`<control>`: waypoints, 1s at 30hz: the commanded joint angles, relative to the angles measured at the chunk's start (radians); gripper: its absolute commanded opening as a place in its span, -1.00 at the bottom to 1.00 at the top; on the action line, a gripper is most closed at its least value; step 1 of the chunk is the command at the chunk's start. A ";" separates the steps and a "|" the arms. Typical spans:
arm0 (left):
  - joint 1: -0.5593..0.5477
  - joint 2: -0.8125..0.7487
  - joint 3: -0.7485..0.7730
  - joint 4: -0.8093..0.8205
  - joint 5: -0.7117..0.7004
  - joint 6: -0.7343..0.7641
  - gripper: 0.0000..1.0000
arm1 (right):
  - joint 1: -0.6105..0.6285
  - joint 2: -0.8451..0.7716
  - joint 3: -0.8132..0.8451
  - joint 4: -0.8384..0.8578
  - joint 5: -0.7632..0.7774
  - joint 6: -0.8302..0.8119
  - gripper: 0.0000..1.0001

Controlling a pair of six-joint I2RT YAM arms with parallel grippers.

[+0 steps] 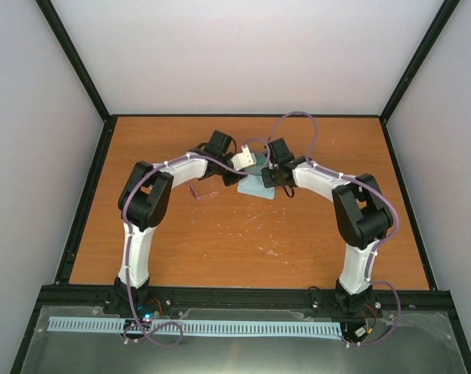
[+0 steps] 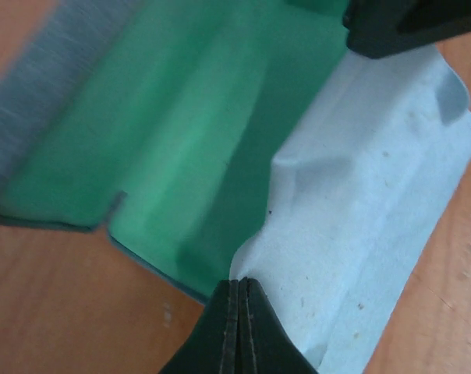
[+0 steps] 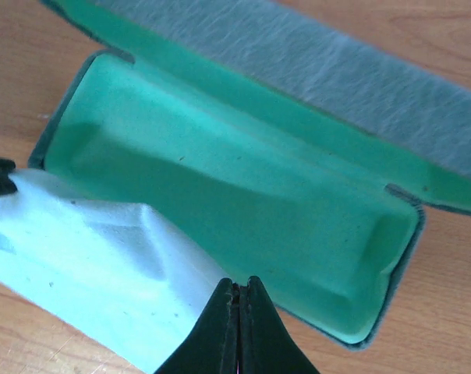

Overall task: Organize the sunglasses
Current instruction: Place the glasses cleaning cloth in the sunglasses case.

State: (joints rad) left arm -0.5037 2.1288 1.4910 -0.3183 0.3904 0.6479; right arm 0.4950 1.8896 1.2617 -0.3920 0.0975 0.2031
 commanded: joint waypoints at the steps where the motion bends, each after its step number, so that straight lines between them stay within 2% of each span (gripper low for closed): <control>1: 0.016 0.042 0.121 -0.043 0.052 0.031 -0.99 | -0.026 0.001 0.035 0.003 0.013 -0.009 -0.95; 9: 0.016 0.094 0.223 -0.077 0.089 0.039 -0.99 | -0.050 0.005 0.064 0.003 0.019 -0.016 -0.95; 30: 0.016 0.172 0.328 -0.075 0.080 0.043 -0.99 | -0.093 0.065 0.082 0.052 0.039 -0.010 -0.95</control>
State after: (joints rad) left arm -0.4900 2.2707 1.7596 -0.3817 0.4599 0.6697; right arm 0.4145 1.9347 1.3186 -0.3737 0.1204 0.1978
